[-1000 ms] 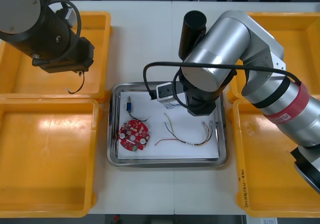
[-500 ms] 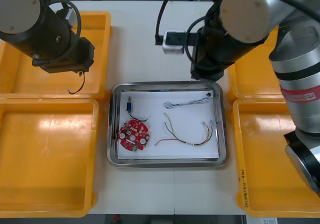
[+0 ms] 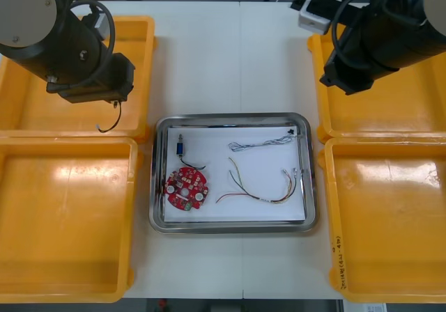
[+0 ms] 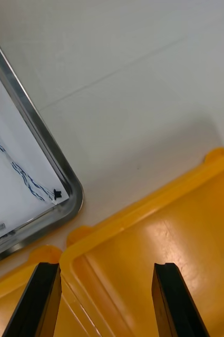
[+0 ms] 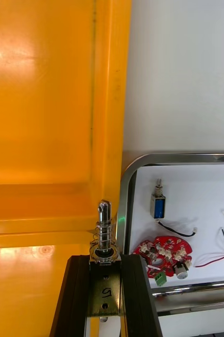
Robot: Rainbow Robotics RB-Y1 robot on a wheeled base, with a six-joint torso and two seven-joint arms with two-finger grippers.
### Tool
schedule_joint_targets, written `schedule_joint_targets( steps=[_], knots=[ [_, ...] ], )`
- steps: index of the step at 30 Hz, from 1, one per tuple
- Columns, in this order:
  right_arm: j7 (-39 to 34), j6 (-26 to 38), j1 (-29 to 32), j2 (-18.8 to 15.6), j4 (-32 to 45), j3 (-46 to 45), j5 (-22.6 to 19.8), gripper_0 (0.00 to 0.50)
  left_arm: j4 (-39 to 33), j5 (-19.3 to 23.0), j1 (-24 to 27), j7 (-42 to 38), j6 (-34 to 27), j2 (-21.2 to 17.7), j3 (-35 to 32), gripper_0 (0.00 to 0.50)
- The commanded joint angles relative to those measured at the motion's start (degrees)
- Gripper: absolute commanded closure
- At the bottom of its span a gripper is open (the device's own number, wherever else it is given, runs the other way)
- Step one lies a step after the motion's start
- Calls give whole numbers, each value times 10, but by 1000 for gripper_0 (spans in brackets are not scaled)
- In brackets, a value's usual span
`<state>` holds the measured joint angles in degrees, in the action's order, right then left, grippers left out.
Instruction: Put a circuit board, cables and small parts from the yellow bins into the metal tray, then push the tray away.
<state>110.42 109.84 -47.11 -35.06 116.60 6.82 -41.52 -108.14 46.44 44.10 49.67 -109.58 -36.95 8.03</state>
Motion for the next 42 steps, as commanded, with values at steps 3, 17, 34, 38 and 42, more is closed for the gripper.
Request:
schedule_joint_targets(
  steps=[3, 17, 34, 38, 42],
  knots=[
    [-67, 2, 49, -47, 19, -82, -14, 0, -20, -13, 39, -78, -4, 30, 35, 499],
    [-94, 2, 166, -99, 19, -212, -10, 0, 9, -38, 78, -197, -4, 85, 150, 500],
    [-169, 2, 279, -91, 20, -297, -21, 0, 112, -77, 85, -215, 127, 115, 291, 500],
    [-177, 2, 297, -75, 20, -309, -25, 0, 139, -81, 85, -217, 162, 116, 313, 500],
    [-187, 2, 300, -55, 21, -317, -28, 0, 148, -90, 85, -221, 180, 116, 334, 500]
  ],
)
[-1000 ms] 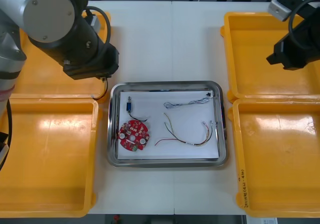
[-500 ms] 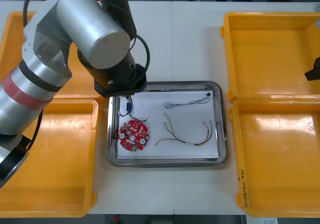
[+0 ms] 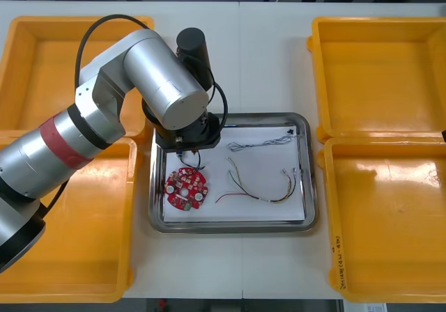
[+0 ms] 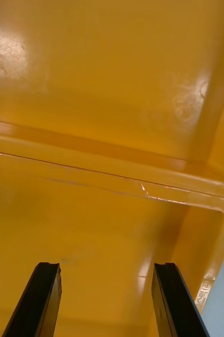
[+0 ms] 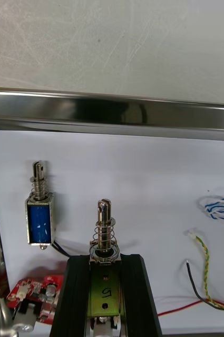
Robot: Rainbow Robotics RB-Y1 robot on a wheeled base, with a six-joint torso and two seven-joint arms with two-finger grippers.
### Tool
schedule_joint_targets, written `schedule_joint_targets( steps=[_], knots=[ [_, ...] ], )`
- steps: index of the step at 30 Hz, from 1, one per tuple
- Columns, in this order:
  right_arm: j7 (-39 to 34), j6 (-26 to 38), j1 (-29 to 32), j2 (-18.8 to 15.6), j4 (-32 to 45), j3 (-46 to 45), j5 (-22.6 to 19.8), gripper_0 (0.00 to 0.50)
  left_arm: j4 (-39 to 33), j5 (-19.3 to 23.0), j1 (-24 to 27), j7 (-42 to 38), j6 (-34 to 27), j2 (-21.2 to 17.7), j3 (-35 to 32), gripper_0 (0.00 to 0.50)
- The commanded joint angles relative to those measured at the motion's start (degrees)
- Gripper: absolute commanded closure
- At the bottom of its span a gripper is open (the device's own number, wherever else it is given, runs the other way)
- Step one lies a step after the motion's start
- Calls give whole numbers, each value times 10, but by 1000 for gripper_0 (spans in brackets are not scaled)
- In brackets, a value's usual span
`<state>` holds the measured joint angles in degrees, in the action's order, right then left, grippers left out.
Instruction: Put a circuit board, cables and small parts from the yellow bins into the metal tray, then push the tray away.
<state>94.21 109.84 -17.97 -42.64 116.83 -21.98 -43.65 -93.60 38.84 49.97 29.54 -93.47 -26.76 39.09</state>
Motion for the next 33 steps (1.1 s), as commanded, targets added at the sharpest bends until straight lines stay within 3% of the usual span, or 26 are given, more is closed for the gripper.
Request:
schedule_joint_targets(
  steps=[1, 4, 11, 14, 15, 16, 17, 18, 25, 33],
  knots=[
    [-26, 2, 8, 26, 20, -31, -6, 0, 4, -15, 25, -20, 20, 14, 25, 499],
    [-33, 2, 8, 54, 23, -39, 0, 0, 9, -15, 25, -25, 27, 14, 35, 500],
    [-46, 2, 31, 79, 32, -37, 8, 0, 9, -19, 20, -30, 35, 14, 40, 475],
    [-53, 2, 50, 84, 45, -34, 14, 0, 9, -25, 17, -31, 38, 14, 40, 367],
    [-55, 2, 56, 84, 48, -33, 16, 0, 9, -26, 16, -31, 38, 14, 40, 273],
    [-58, 2, 61, 84, 50, -32, 17, 0, 9, -27, 17, -31, 38, 14, 39, 149],
    [-59, 2, 63, 85, 51, -32, 17, 0, 9, -29, 16, -32, 38, 14, 39, 58],
    [-62, 2, 65, 84, 52, -31, 19, 0, 9, -30, 16, -33, 38, 14, 40, 0],
    [-112, 2, 73, 85, 61, -17, 24, 0, 9, -33, 16, -34, 38, 14, 39, 0],
    [-116, 2, 86, 86, 78, -8, 34, 0, -8, -29, 18, -32, 19, 1, 20, 0]
  ],
)
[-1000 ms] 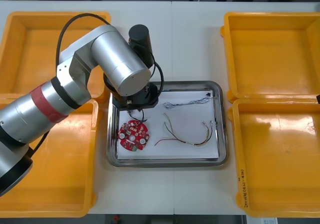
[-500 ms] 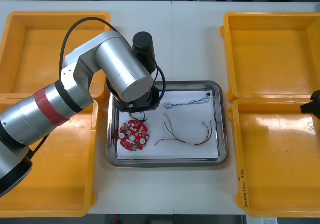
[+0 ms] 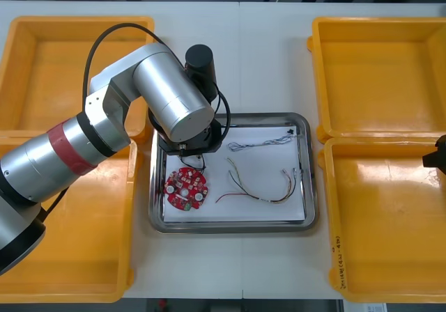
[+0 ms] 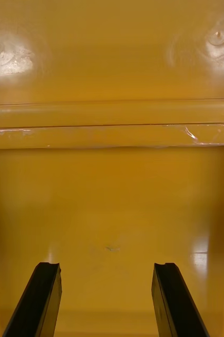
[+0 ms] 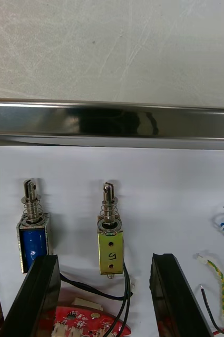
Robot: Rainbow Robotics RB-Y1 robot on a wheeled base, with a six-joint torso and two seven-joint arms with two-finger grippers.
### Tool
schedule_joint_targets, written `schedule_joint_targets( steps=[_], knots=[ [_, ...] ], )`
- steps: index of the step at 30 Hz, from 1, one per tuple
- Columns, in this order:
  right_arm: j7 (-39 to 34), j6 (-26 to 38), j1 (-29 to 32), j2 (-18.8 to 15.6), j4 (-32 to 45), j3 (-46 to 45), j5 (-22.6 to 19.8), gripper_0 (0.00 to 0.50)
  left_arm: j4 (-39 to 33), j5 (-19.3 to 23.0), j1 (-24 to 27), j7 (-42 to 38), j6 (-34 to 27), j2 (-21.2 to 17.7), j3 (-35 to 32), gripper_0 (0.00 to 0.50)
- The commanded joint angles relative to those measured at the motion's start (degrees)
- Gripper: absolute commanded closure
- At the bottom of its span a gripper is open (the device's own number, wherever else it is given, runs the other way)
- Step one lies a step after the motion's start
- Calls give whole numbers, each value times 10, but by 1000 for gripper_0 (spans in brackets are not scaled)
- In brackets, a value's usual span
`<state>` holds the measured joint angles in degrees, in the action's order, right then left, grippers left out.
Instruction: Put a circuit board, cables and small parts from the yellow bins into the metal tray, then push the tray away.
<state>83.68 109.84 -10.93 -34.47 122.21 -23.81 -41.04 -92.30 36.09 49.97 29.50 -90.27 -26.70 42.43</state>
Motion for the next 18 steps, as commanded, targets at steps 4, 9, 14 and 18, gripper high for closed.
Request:
schedule_joint_targets(
  steps=[4, 9, 14, 18],
  knots=[
    [-12, 2, 15, 5, 29, 13, 11, 0, -41, 4, 18, -27, -54, -5, -46, 0],
    [-12, 2, 17, 5, 31, 17, 24, 0, -67, 16, 18, -23, -91, -16, -84, 0],
    [-12, 2, 17, 6, 34, 20, 31, 0, -93, 44, 21, -18, -131, -29, -138, 0],
    [-12, 2, 17, 9, 35, 20, 33, 0, -115, 70, 22, -9, -163, -43, -177, 0]
  ],
)
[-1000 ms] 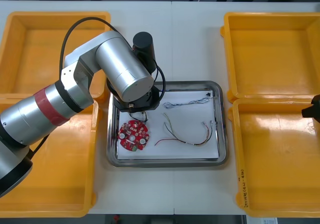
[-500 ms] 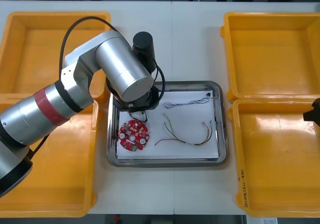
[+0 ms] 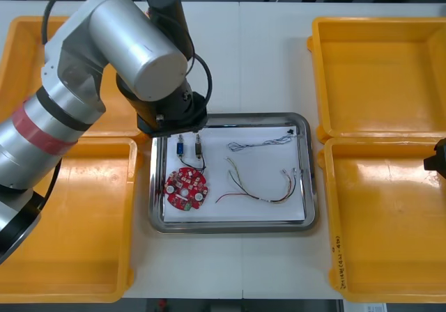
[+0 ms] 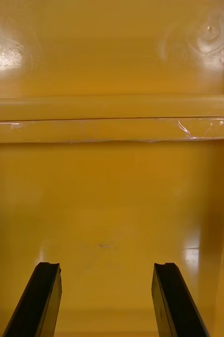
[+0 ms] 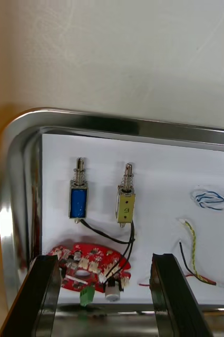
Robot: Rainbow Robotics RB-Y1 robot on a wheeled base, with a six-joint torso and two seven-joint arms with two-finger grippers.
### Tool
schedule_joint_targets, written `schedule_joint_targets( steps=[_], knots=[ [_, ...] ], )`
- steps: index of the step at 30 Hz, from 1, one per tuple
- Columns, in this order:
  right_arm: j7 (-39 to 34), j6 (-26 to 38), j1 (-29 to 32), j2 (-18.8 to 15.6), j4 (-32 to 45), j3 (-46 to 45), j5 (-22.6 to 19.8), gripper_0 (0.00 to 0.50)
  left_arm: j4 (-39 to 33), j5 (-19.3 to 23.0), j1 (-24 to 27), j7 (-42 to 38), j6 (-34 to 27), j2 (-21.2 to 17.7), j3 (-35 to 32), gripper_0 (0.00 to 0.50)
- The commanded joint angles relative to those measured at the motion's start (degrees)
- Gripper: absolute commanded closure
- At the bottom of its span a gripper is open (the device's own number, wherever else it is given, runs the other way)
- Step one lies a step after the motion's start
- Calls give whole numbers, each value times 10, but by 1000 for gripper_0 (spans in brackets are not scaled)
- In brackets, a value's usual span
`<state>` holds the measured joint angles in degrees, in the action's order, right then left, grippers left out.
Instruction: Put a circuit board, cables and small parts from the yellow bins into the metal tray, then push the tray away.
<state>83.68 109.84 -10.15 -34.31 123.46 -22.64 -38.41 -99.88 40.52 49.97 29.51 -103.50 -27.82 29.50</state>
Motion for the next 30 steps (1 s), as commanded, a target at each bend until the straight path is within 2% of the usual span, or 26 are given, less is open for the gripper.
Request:
schedule_joint_targets(
  steps=[1, 4, 13, 17, 26, 30],
  knots=[
    [-12, 2, 8, 6, 22, 9, 7, 0, -46, 33, 22, -6, -43, -37, -59, 0],
    [-12, 2, 8, 6, 23, 9, 6, 0, -65, 40, 22, 5, -65, -50, -76, 0],
    [-14, 2, 9, 5, 43, 9, 4, 0, -77, 76, 20, 95, -65, -80, -139, 0],
    [-16, 2, 7, -7, 58, 16, 0, 0, -79, 94, 14, 130, -65, -91, -175, 0],
    [-16, 2, 7, -22, 76, 34, -14, 0, -117, 104, -36, 198, -65, -130, -225, 0],
    [-21, 2, 7, -44, 98, 58, -48, 0, -133, 110, -62, 228, -65, -147, -248, 0]
  ],
)
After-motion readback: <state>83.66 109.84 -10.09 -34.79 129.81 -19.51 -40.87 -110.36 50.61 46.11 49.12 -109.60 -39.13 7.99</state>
